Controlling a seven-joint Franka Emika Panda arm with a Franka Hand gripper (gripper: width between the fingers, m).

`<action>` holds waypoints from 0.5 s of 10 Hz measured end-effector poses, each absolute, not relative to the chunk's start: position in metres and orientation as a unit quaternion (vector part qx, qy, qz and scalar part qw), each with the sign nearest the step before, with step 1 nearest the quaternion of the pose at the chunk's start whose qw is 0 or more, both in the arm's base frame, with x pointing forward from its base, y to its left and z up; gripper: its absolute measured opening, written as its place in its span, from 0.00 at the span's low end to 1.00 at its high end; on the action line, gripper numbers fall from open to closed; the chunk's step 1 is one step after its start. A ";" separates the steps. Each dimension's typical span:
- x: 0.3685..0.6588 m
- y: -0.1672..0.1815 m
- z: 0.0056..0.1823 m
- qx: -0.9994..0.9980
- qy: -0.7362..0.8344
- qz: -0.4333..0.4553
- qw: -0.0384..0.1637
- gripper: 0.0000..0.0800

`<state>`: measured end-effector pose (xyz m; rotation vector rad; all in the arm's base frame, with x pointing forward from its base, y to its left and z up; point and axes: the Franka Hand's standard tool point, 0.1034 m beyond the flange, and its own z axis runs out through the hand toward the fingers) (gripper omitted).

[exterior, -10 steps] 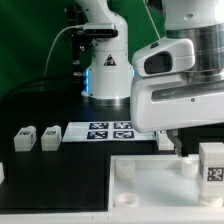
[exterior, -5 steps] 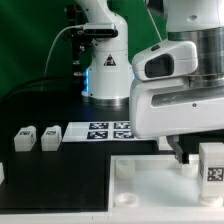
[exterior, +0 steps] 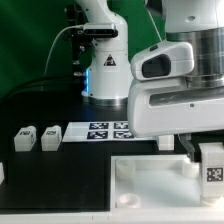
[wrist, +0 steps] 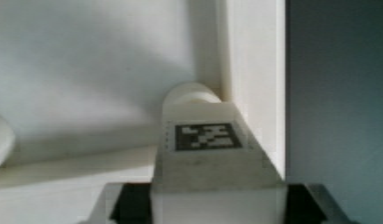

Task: Assemble one leg

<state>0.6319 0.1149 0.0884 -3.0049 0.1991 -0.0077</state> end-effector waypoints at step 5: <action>0.631 0.108 0.086 -0.847 0.523 0.024 0.091 0.37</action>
Offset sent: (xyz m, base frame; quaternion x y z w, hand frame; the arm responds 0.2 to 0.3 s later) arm -0.0015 0.0188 -0.0088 0.1213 -0.0635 0.5622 0.8156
